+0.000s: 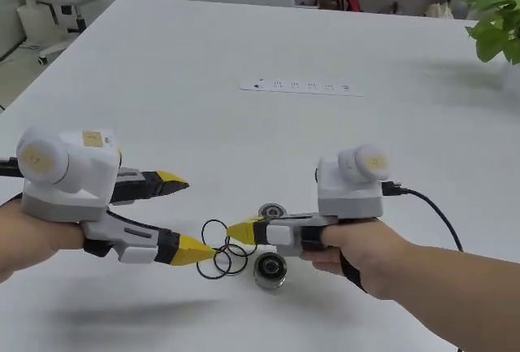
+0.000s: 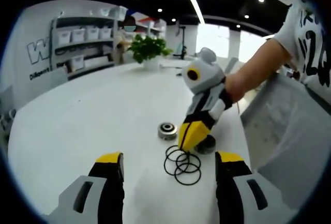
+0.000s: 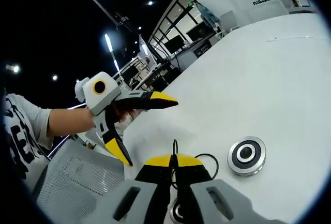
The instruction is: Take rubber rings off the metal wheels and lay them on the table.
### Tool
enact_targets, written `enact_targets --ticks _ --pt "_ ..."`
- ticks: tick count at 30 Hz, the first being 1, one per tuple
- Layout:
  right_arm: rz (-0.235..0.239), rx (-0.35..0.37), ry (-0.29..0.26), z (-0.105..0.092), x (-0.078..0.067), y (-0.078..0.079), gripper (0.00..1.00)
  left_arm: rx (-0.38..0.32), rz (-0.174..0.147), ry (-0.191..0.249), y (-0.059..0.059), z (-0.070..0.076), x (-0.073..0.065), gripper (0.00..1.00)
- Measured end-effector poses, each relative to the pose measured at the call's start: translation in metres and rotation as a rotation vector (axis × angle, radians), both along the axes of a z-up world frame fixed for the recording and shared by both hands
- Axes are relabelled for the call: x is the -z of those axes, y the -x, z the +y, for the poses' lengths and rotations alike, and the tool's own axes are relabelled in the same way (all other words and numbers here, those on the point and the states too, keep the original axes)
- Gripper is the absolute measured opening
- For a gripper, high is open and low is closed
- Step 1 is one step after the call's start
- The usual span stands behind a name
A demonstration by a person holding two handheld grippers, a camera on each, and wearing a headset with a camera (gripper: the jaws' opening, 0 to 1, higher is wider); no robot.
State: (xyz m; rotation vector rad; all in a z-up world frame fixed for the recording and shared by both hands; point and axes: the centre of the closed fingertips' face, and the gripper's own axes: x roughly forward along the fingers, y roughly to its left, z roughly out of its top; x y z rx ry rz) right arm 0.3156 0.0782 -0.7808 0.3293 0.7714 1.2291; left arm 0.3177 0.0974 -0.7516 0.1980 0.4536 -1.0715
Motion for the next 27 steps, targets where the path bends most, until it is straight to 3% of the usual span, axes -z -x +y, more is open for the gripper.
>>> enact_targets --ticks 6,14,27 --pt "-0.022 -0.004 0.041 -0.003 0.007 -0.001 0.0 0.003 0.001 0.0 0.0 -0.001 0.0 0.73" --pt "-0.13 -0.033 0.144 -0.009 0.014 -0.001 0.02 0.007 0.0 -0.007 0.001 -0.002 0.001 0.73" --pt "-0.207 -0.07 0.167 -0.01 0.008 0.003 0.18 0.01 0.007 -0.008 0.005 -0.004 0.001 0.74"
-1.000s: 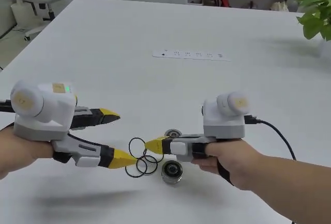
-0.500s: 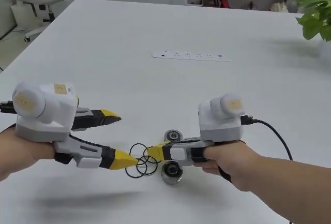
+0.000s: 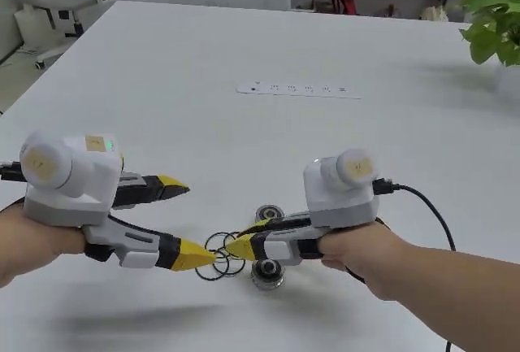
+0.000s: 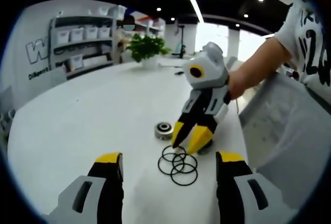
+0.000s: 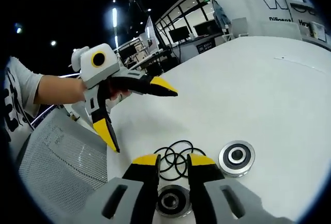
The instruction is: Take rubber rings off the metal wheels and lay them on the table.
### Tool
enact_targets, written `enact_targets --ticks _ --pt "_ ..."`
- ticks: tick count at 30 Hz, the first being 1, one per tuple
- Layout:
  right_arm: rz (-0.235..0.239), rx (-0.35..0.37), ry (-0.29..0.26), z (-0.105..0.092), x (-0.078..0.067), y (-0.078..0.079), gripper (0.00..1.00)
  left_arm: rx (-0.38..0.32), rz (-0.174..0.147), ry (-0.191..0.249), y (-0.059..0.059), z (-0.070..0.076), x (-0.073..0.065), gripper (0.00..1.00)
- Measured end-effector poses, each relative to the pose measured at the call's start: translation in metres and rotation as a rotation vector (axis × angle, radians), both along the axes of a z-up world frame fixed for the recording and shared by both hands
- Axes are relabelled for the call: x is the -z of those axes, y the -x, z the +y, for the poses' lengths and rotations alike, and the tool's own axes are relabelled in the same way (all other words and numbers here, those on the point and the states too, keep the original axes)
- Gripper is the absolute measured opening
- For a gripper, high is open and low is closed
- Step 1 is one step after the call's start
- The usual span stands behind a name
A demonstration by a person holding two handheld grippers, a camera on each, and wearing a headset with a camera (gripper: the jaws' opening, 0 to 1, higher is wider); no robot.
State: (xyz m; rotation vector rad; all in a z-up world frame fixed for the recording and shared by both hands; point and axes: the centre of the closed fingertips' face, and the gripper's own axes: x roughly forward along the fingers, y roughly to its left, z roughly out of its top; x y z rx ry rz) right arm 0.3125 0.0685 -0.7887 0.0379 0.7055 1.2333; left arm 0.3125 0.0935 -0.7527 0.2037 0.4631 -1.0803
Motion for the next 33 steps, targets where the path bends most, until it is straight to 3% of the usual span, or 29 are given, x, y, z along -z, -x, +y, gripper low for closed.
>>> enact_targets --ticks 4,11,16,26,29,33 --pt "-0.018 -0.018 0.0 -0.004 -0.005 0.003 0.22 0.002 0.002 0.004 0.002 -0.001 -0.002 0.75" --pt "-0.052 -0.016 -0.027 -0.015 -0.02 0.005 0.32 -0.006 -0.002 0.057 0.005 -0.009 -0.016 0.77" --pt "-0.079 -0.009 -0.034 -0.026 -0.03 0.006 0.38 -0.009 0.0 0.06 0.008 -0.006 -0.017 0.78" --pt "-0.236 -0.038 0.026 -0.048 -0.045 0.011 0.55 -0.004 -0.028 0.065 0.016 -0.002 -0.032 0.81" --pt "-0.263 -0.043 0.038 -0.053 -0.048 0.012 0.6 -0.009 -0.036 0.073 0.016 -0.002 -0.037 0.83" --pt "-0.291 -0.035 0.048 -0.063 -0.052 0.012 0.64 0.002 -0.052 0.05 0.018 0.0 -0.038 0.85"
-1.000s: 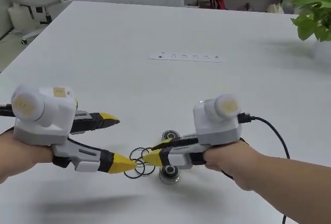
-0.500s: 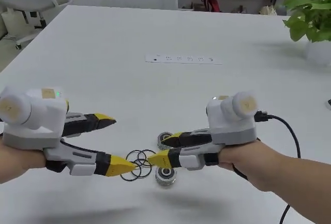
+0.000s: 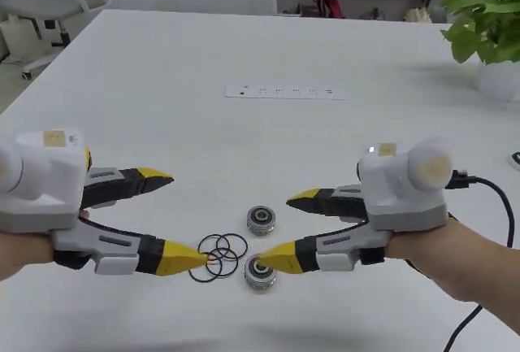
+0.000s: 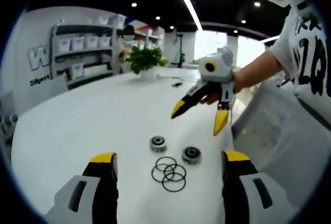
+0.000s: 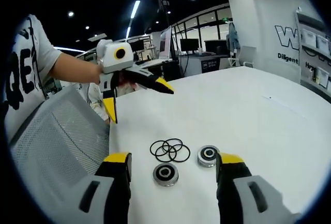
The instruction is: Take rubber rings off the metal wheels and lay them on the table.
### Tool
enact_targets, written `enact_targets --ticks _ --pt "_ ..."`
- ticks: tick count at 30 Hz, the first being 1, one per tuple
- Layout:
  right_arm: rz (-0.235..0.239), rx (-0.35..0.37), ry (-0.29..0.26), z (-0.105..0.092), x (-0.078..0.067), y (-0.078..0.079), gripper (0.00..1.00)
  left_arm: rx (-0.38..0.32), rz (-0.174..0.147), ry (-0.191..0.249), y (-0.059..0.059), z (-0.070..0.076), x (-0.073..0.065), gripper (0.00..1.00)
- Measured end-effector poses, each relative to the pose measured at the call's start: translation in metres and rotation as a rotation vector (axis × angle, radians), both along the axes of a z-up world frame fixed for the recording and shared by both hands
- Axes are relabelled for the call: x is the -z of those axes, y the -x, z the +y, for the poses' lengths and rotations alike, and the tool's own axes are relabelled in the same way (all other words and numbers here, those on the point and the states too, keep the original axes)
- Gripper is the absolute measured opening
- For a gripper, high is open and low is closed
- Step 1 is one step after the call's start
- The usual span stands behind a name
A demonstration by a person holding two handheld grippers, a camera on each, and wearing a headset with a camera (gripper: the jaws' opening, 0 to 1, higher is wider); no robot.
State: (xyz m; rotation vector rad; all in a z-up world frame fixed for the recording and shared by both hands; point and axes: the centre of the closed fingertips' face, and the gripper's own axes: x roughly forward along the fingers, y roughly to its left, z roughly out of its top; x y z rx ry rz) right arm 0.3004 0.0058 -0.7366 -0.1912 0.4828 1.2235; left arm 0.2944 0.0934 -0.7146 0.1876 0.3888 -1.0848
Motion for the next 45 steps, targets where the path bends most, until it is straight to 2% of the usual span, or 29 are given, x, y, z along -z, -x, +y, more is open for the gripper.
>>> enact_targets --ticks 6,15,24,26,30,36,41,45 --pt "-0.026 0.022 0.013 -0.019 -0.003 0.0 0.67 0.012 -0.012 -0.03 0.005 0.003 0.0 0.87" --pt "-0.061 0.04 0.043 -0.039 -0.001 0.004 0.73 0.014 -0.014 -0.047 0.008 0.006 0.002 0.91" --pt "-0.077 0.039 0.081 -0.053 0.008 0.008 0.75 -0.008 -0.008 -0.034 0.01 0.009 0.002 0.92" --pt "-0.081 0.037 0.087 -0.055 0.009 0.01 0.76 -0.012 -0.003 -0.033 0.012 0.01 0.004 0.92" --pt "-0.089 0.034 0.087 -0.059 0.009 0.012 0.77 -0.01 -0.007 -0.062 0.015 0.014 0.009 0.91" --pt "-0.086 0.044 0.076 -0.061 0.009 0.012 0.77 -0.028 -0.007 -0.059 0.015 0.019 0.008 0.92" --pt "-0.084 0.038 0.082 -0.06 0.014 0.015 0.77 -0.036 -0.021 -0.075 0.015 0.023 0.01 0.92" --pt "-0.08 0.029 0.09 -0.059 0.019 0.018 0.77 -0.045 -0.016 -0.072 0.015 0.024 0.012 0.92"
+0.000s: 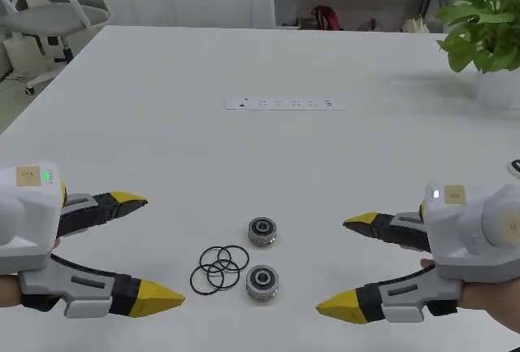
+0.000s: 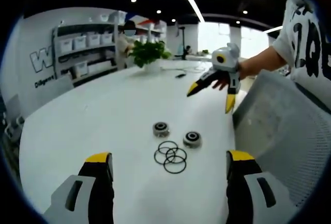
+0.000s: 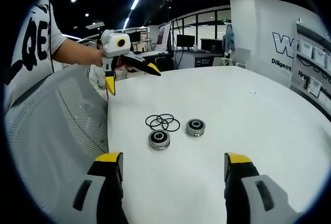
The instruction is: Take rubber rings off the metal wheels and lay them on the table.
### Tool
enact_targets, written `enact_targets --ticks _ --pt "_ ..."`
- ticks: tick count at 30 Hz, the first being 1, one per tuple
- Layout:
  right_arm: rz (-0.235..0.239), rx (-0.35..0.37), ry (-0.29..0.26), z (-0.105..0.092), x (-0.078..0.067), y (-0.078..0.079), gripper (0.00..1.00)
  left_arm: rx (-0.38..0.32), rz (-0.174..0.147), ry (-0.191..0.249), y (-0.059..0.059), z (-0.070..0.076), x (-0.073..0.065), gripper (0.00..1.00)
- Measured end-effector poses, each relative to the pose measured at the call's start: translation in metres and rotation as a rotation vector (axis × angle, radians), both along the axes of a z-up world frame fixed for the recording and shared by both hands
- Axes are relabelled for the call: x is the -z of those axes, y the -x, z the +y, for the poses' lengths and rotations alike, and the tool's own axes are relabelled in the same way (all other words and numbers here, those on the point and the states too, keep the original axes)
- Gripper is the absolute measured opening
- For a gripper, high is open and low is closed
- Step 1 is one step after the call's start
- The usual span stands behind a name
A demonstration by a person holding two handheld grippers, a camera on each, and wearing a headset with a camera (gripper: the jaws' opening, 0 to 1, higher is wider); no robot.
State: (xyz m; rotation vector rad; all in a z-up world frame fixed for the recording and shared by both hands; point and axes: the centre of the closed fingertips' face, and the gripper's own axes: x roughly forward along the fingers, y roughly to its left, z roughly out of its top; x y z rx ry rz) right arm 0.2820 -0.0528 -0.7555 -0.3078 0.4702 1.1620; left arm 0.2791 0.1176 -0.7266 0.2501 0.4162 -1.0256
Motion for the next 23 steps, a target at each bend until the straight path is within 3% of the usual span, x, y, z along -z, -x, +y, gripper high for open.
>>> enact_targets --ticks 23 --pt "0.007 -0.021 0.014 0.0056 0.0078 0.0041 0.77 -0.012 0.005 -0.006 0.0 0.0044 0.0019 0.91"
